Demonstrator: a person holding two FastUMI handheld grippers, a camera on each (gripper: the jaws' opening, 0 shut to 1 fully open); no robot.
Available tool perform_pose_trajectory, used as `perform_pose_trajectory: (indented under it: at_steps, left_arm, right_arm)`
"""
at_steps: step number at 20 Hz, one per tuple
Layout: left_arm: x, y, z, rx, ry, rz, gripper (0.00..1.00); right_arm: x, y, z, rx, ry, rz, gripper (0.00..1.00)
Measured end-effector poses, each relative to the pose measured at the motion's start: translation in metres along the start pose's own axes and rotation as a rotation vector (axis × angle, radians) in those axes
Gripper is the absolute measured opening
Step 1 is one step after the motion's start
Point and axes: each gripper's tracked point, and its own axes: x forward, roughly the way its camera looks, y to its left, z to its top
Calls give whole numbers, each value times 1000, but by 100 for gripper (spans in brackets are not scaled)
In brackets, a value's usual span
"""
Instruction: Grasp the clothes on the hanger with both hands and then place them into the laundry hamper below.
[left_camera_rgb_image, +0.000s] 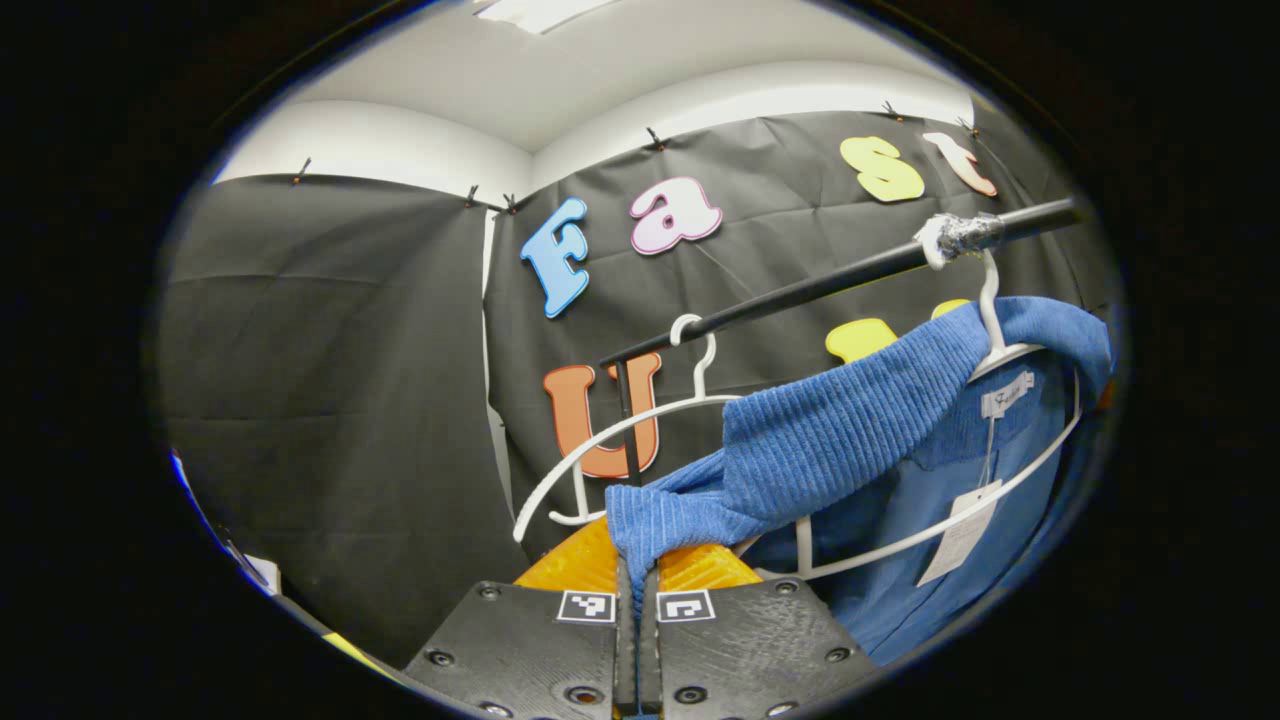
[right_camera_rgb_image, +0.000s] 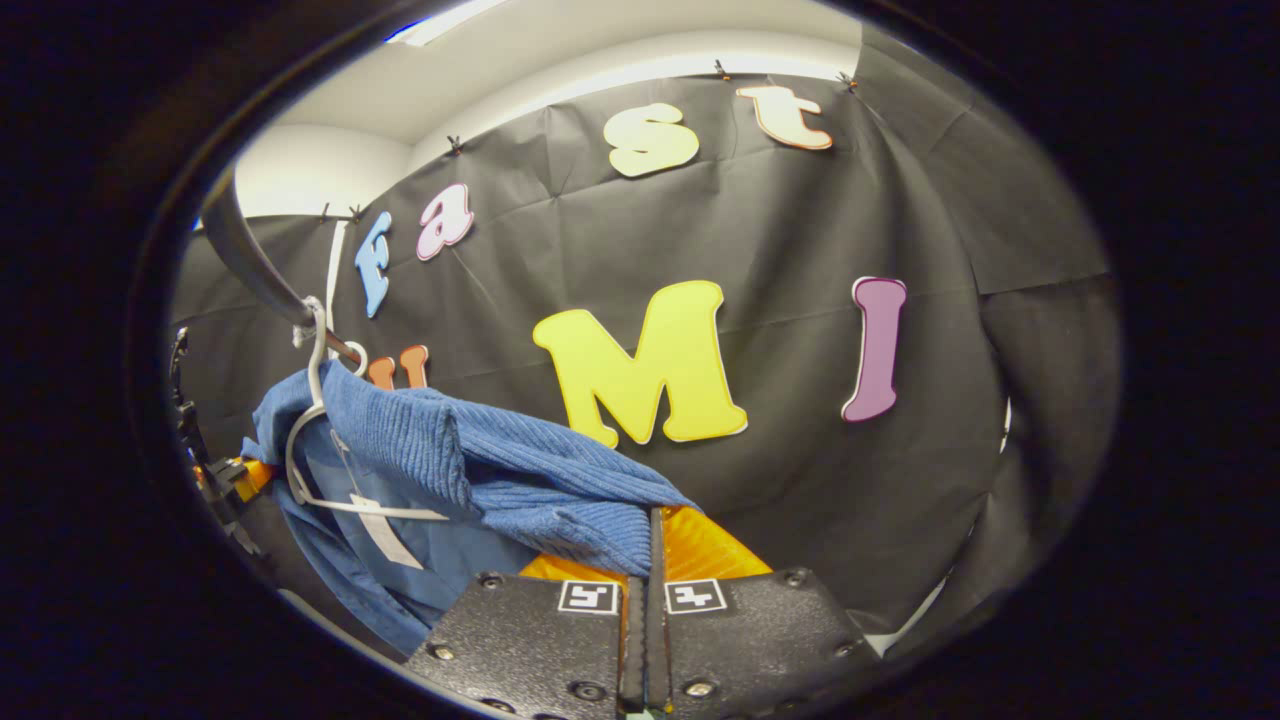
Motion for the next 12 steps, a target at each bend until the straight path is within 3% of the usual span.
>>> perform_pose_trajectory:
  at_steps: [7,12]
  left_arm:
    - [10,6,15,-16,-13,-3,1]
    - [12,5,25,-20,-33,-1,0]
  right_arm:
    - [7,0,23,33,-43,6,4]
    - [12,4,40,107,-83,58,4]
